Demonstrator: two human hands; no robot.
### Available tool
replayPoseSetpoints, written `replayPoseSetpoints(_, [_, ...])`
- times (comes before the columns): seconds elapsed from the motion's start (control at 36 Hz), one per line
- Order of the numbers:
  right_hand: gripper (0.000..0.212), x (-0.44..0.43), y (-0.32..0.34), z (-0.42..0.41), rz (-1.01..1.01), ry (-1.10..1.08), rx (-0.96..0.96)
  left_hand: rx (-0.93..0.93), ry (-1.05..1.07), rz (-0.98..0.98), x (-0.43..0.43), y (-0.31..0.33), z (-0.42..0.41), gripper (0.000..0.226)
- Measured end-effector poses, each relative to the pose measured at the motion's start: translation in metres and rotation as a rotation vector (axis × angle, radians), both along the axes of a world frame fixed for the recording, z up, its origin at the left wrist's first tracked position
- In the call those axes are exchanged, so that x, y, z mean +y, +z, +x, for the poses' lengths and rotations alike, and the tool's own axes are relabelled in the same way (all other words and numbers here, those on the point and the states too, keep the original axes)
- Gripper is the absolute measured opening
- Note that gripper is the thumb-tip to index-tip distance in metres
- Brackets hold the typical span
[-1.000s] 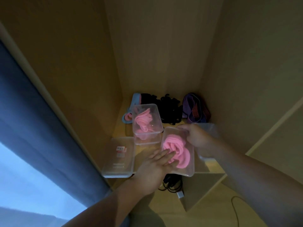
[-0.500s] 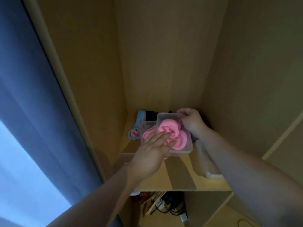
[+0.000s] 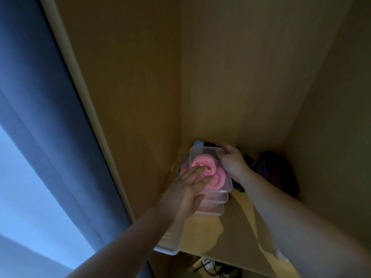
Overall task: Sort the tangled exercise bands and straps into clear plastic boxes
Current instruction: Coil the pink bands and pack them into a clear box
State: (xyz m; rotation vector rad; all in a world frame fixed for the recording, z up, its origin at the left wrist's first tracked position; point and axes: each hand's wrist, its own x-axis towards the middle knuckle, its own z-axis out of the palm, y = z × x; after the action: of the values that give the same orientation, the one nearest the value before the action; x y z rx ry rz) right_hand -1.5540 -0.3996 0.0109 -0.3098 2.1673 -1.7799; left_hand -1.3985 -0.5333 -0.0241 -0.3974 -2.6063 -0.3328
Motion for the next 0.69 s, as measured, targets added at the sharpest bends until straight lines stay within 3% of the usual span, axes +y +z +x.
replayPoseSetpoints(0.08, [0.038,0.008,-0.007,0.002,-0.086,0.010,-0.112,-0.025,0.049,-0.049,-0.002,0.002,0.004,0.080])
replayPoseSetpoints(0.25, [0.051,0.031,-0.022,0.028,-0.233,0.163,-0.376,-0.173,0.133,0.351,-0.003,-0.021,0.015,0.110])
replayPoseSetpoints(0.42, [0.059,0.043,-0.038,0.045,-0.225,0.220,-0.435,-0.304,0.209,0.435,0.007,-0.034,0.019,0.127])
replayPoseSetpoints(0.47, [0.063,0.043,-0.040,0.050,-0.239,0.231,-0.433,-0.346,0.235,0.449,0.007,-0.046,0.015,0.123])
replayPoseSetpoints(0.53, [0.063,0.044,-0.043,0.054,-0.281,0.240,-0.428,-0.420,0.260,0.622,0.008,-0.049,0.012,0.104])
replayPoseSetpoints(0.61, [0.064,0.045,-0.049,0.055,-0.314,0.222,-0.438,-0.452,0.236,0.632,0.009,-0.059,0.007,0.086])
replayPoseSetpoints(0.69, [0.065,0.040,-0.053,0.052,-0.293,0.177,-0.450,-0.534,0.270,0.983,0.015,-0.049,-0.008,0.053])
